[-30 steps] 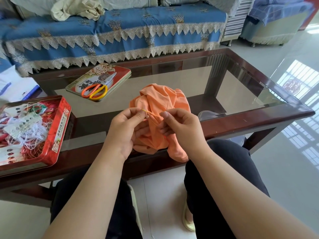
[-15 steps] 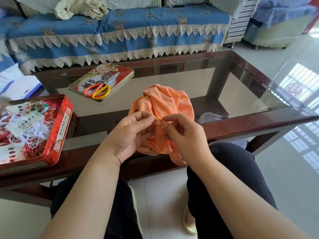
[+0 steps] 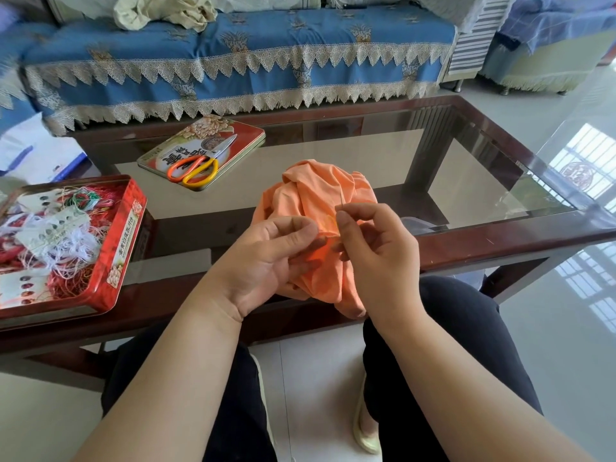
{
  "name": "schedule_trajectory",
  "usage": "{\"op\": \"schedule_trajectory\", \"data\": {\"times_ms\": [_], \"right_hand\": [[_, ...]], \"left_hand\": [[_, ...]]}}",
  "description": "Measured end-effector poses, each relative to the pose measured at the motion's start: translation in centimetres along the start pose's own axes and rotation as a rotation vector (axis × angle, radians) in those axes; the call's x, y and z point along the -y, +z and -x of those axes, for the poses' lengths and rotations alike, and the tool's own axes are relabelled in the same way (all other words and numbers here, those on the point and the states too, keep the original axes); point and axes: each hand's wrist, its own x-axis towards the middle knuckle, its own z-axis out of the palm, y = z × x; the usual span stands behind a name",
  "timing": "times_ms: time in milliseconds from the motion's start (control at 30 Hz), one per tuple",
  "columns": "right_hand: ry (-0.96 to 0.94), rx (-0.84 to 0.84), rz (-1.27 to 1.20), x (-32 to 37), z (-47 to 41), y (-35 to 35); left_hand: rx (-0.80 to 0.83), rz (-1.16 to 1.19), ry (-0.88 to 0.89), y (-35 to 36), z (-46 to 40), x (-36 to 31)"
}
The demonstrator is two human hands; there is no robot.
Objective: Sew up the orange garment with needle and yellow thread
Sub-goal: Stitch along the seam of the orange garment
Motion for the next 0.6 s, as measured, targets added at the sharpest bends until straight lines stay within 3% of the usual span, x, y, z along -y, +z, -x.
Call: {"op": "schedule_trajectory", "data": {"times_ms": [133, 233, 300, 433, 600], "right_hand": [[0.125, 0.037, -0.015, -0.6, -0.5, -0.2], [0.203, 0.053, -0.128, -0.8, -0.4, -0.1], [0.216, 0.055, -0.117, -1.1, -0.4, -0.1], [0.205, 0.076, -0.030, -1.4, -0.2, 0.3], [0.208, 0.099, 0.110, -1.5, -0.2, 0.7]], "left_hand": [[-0.090, -0.075, 0.011, 0.3, 0.0, 0.2], [-0.296, -0.450, 0.071, 0.5, -0.2, 0.7], [-0.321, -0.598, 0.111, 0.8, -0.3, 0.7], [-0.236, -0.616, 0.172, 0.9, -0.3, 0.8], [-0.402, -0.718, 0.199, 1.7, -0.4, 1.1]]}}
